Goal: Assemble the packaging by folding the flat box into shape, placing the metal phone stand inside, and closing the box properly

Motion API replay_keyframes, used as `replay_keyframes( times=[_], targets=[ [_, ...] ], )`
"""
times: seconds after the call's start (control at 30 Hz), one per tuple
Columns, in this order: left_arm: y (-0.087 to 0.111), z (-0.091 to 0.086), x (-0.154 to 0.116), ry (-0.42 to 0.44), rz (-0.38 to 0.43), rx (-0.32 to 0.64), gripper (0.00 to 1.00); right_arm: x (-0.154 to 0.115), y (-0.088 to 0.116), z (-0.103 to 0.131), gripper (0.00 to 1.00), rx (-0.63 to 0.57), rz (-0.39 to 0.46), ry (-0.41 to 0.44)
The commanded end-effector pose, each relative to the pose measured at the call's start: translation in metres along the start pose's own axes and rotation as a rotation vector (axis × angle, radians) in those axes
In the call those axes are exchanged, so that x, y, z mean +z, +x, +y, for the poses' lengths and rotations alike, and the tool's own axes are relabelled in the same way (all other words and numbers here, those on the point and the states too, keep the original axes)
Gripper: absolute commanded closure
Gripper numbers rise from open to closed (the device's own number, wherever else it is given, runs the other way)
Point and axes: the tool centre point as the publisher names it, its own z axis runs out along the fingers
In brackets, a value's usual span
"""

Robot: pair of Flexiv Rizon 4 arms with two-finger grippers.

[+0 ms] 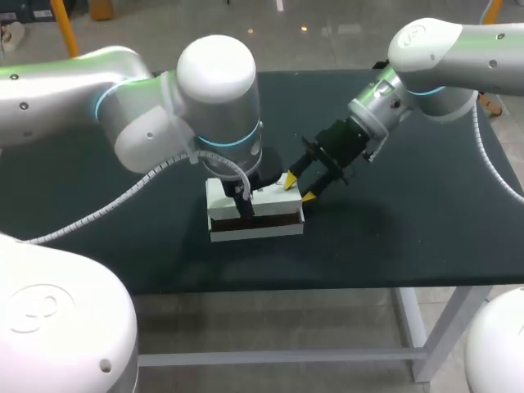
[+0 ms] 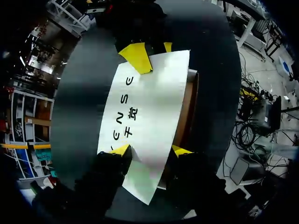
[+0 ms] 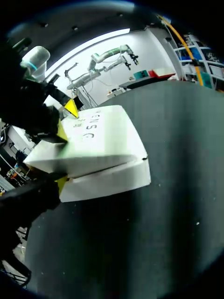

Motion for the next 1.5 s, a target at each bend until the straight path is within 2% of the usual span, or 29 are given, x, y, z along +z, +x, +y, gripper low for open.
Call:
replay_keyframes(
  times=[0.03,0.13,0.23,0.5,1.5],
  targets=[
    [0.002,-0.003,0.001,-0.007,-0.052,0.002,0.55,0.001,0.0,0.0,0.54,-0.001,-0.001,0.0],
    [0.002,-0.004,0.001,-0.005,-0.065,0.005,0.57,0.001,0.0,0.0,0.54,-0.001,-0.001,0.0],
    [0.002,-0.004,0.002,-0.003,-0.075,0.009,0.64,0.001,0.0,0.0,0.54,-0.001,-0.001,0.0],
    [0.008,-0.002,0.005,0.009,-0.117,0.058,0.68,0.001,0.0,0.0,0.54,-0.001,-0.001,0.0],
    [0.02,0.005,0.017,0.011,-0.135,0.113,0.62,0.0,-0.009,-0.008,0.53,0.001,-0.015,-0.033]
  ],
)
